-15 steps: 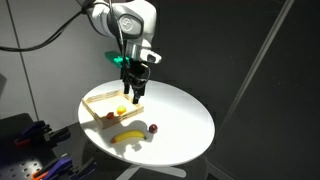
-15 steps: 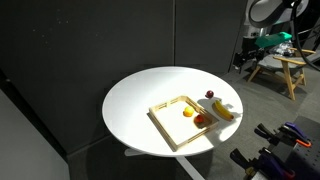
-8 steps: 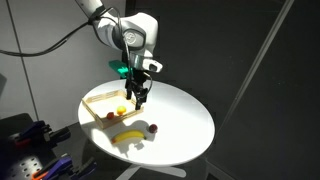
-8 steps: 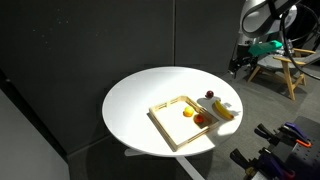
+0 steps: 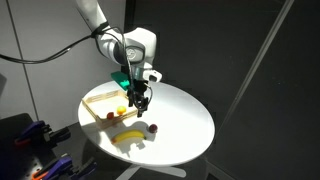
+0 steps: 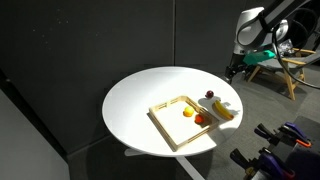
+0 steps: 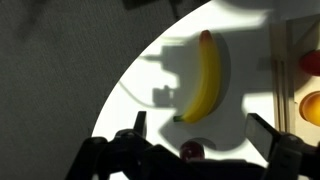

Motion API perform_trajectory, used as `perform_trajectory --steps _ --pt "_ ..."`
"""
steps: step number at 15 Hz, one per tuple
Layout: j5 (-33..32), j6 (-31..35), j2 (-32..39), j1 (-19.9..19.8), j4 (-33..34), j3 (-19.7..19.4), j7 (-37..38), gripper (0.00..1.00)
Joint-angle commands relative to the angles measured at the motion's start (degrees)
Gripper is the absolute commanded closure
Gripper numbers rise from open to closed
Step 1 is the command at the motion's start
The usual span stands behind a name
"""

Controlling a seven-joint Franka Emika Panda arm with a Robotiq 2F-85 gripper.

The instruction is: Put the banana on the tray

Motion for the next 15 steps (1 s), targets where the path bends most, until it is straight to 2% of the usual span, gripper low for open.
perform_trajectory --steps 1,15 --pt "0.4 0.5 0.6 1.1 0.1 -1.2 -0.3 0.00" --pt "1.0 2.3 2.2 1.1 0.1 -1.3 -1.4 0.00"
